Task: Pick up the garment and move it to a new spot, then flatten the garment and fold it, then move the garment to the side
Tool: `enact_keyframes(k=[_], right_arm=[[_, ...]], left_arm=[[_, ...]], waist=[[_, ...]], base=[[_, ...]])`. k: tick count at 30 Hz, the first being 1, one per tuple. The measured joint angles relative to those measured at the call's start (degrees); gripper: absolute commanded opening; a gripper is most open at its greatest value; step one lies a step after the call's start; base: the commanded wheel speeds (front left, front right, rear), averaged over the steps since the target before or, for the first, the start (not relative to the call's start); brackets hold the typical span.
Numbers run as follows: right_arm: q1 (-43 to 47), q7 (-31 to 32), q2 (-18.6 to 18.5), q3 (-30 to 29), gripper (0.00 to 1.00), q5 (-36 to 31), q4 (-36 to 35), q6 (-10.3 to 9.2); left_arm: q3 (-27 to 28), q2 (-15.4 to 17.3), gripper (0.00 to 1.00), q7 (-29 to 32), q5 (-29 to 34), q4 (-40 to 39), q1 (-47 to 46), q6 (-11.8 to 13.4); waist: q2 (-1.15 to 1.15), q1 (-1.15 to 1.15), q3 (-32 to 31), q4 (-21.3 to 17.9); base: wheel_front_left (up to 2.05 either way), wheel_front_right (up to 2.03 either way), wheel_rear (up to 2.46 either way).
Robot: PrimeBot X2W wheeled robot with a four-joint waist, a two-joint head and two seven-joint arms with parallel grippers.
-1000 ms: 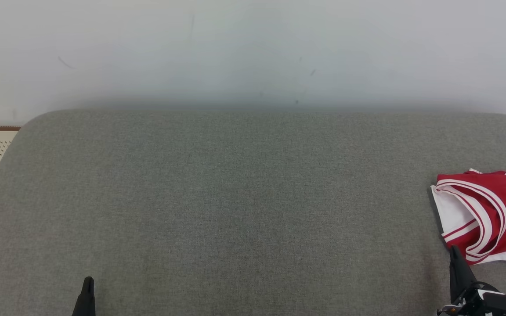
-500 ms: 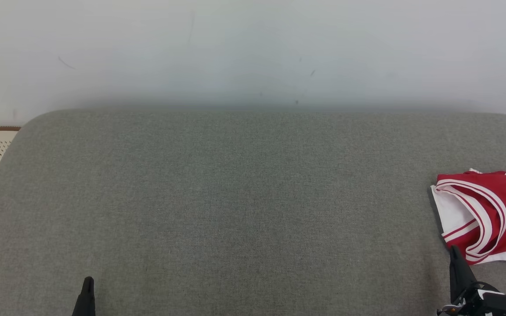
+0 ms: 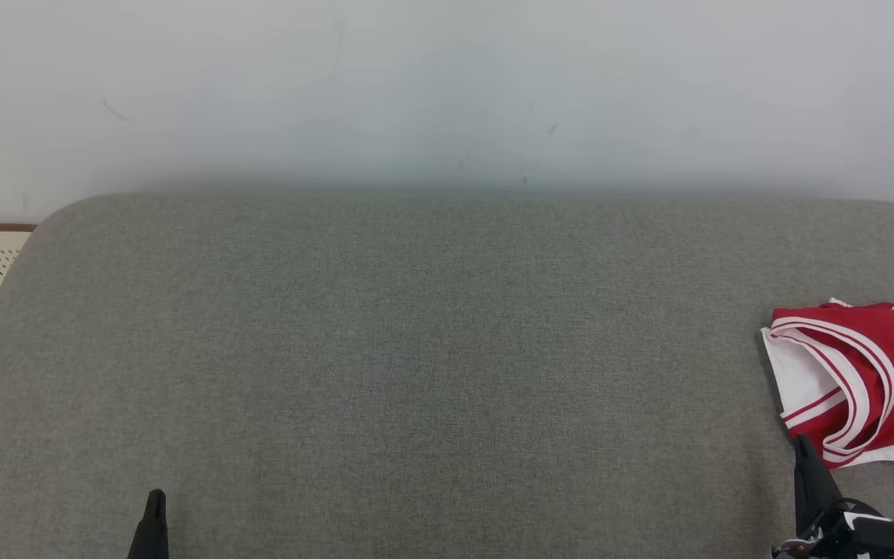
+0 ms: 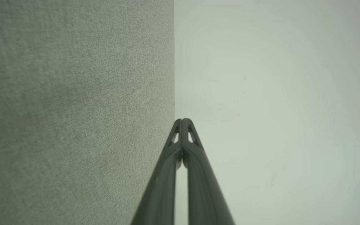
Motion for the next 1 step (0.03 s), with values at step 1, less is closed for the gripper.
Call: enact_keyframes(k=[1], right_arm=[[0.0, 0.0, 0.0, 0.0, 0.0, 0.0, 0.0, 0.0]], left_arm=[[0.0, 0.0, 0.0, 0.0, 0.0, 0.0, 0.0, 0.0]], waist=[[0.0, 0.0, 0.0, 0.0]], base=[[0.0, 0.0, 0.0]])
